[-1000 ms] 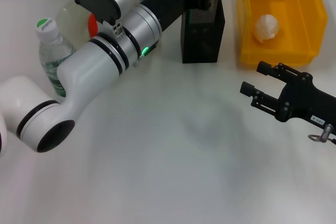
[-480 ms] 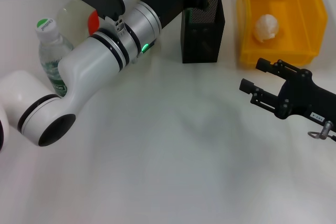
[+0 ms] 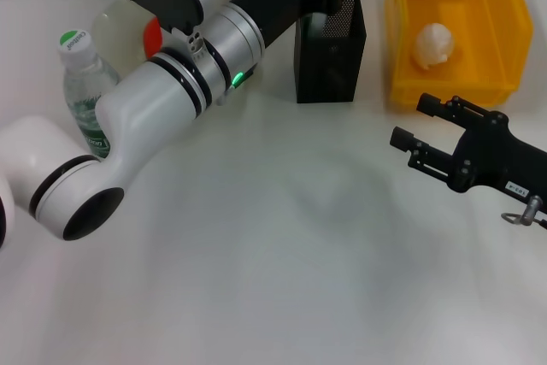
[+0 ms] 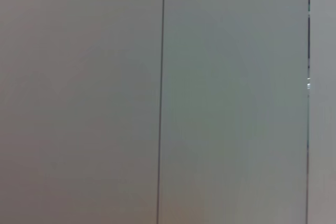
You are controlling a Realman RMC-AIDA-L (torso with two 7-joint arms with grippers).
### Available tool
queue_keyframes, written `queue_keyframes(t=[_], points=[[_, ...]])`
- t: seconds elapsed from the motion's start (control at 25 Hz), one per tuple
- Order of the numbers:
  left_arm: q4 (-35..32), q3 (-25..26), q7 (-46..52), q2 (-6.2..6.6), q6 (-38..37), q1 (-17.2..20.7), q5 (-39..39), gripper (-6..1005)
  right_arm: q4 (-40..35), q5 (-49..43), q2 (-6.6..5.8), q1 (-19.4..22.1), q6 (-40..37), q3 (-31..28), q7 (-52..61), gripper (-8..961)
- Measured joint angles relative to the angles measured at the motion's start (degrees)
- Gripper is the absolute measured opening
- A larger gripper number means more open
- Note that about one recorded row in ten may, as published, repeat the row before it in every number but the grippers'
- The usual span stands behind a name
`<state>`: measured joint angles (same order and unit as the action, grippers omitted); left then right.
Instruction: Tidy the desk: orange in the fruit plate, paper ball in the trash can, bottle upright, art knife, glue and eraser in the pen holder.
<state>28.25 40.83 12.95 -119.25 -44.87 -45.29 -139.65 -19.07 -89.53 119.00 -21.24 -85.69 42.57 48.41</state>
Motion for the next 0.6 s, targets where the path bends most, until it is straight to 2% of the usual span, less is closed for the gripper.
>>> queue_keyframes(t=[0.12, 0.2, 0.24, 0.32, 0.4, 0.44, 0.48, 0.52, 0.6], points=[[0.70, -0.20, 1.40, 0.09, -0.34, 0.46, -0.80, 585, -0.03, 0.28, 0.00, -0.02, -0.33, -0.49, 0.40, 678], [1.70, -0.19, 7.28, 0.59, -2.62, 2.16, -5.22, 626, -0.45, 0.36, -0.09, 0.16, -1.16, -0.79, 1.96, 678], [1.68, 0.26, 13.32, 1.02, -7.11, 4.23, -11.06, 646, -0.78, 0.38, -0.22, 0.30, -1.69, -0.98, 3.21, 678], [1.49, 0.63, 15.49, 1.22, -9.15, 5.15, -13.18, 687, -1.34, 0.40, -0.68, 0.59, -3.20, -1.52, 5.90, 678], [0.16, 2.29, 24.90, 2.58, -19.71, 9.09, -22.80, 724, -1.52, 0.40, -1.31, 0.99, -4.97, -2.06, 7.89, 678], [-0.25, 2.08, 26.88, 3.29, -22.71, 10.06, -24.29, 741, -1.58, 0.40, -1.56, 1.16, -5.74, -2.24, 8.64, 678], [-2.11, -0.17, 31.54, 5.22, -30.05, 11.57, -25.88, 757, -1.71, 0.39, -1.88, 1.35, -6.72, -2.29, 9.62, 678], [-2.48, -0.59, 32.24, 5.49, -31.14, 11.68, -25.87, 774, -1.91, 0.18, -2.40, 1.51, -7.76, -2.03, 11.01, 678], [-7.45, -4.18, 36.93, 7.42, -39.73, 12.10, -25.89, 808, -2.53, -1.20, -3.45, 1.33, -9.39, -0.90, 13.69, 678]])
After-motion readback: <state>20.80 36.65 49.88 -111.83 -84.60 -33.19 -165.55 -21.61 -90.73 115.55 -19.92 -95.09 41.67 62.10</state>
